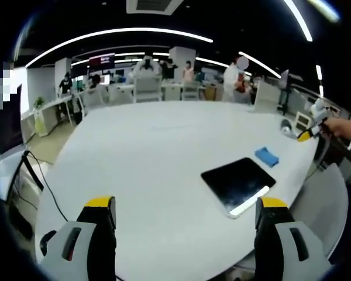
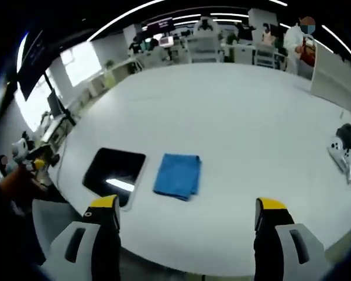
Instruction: Wipe the mirror surface with the cleaning cloth until all visible marks leave the cleaned area.
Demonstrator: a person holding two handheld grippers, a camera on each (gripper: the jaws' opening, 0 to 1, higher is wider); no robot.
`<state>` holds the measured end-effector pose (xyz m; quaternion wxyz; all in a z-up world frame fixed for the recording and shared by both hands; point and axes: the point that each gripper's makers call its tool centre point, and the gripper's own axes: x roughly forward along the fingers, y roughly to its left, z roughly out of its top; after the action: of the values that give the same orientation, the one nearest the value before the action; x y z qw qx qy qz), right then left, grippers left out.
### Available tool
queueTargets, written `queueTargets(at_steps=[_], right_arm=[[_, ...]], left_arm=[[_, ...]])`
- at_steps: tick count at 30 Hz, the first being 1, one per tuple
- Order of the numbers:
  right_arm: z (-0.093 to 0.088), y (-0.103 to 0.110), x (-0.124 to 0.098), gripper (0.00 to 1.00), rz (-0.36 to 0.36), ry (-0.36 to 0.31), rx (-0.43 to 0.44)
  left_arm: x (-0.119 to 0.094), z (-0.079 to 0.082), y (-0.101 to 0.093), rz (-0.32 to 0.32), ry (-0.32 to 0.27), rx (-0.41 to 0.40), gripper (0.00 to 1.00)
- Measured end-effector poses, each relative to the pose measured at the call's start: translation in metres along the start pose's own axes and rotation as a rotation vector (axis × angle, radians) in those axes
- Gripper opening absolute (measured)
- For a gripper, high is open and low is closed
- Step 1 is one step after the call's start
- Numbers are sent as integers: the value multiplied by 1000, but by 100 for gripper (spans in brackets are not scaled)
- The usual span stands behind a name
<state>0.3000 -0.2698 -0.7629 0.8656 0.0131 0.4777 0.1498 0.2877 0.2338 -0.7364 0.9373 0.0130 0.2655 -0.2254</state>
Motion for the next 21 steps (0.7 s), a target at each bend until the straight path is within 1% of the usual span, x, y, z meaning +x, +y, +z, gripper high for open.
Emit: queueTargets(at_steps=[1, 2, 3, 4, 6, 7, 9, 10, 11, 14, 15, 16, 17, 18, 21], right_arm=[[1, 0, 2, 89, -1, 20, 6], [5, 0, 5, 89, -7, 29, 35], [10, 3, 7, 89, 9, 29, 33], [14, 9, 8, 89, 34, 50, 21], [21, 13, 9, 89, 29, 65, 9], [27, 13, 11, 88, 23, 75, -29], [41, 17, 13, 88, 21, 73, -69], [47, 19, 14, 88, 22, 70, -73], [57, 22, 15, 88, 24, 62, -87], [71, 23, 19, 86, 21, 77, -96], [76, 22, 21, 84, 18, 76, -101], [81, 20, 23, 82, 3, 86, -103], [83, 20, 23, 79, -1, 101, -112], [85, 20, 26, 79, -2, 114, -123], [95, 19, 34, 79, -4, 109, -116]], left_arm=[[0, 0, 0, 2, 1, 0, 100], [0, 0, 1, 3, -2, -3, 100], [1, 0, 1, 3, -1, -4, 100], [1, 0, 1, 3, 0, -3, 100], [1, -1, 0, 0, 3, 4, 100], [1, -1, -1, -2, 4, 3, 100], [1, -2, -3, -4, 3, 1, 100], [2, -2, -3, -4, 3, 1, 100], [2, -2, -3, -5, 4, 0, 100], [2, -5, -5, -10, 10, -2, 100], [2, -6, -5, -12, 12, -2, 100], [2, -5, -6, -15, 12, -2, 100], [1, -4, -7, -16, 11, -1, 100], [1, -4, -6, -15, 11, 1, 100], [1, -3, -5, -12, 10, 0, 100]])
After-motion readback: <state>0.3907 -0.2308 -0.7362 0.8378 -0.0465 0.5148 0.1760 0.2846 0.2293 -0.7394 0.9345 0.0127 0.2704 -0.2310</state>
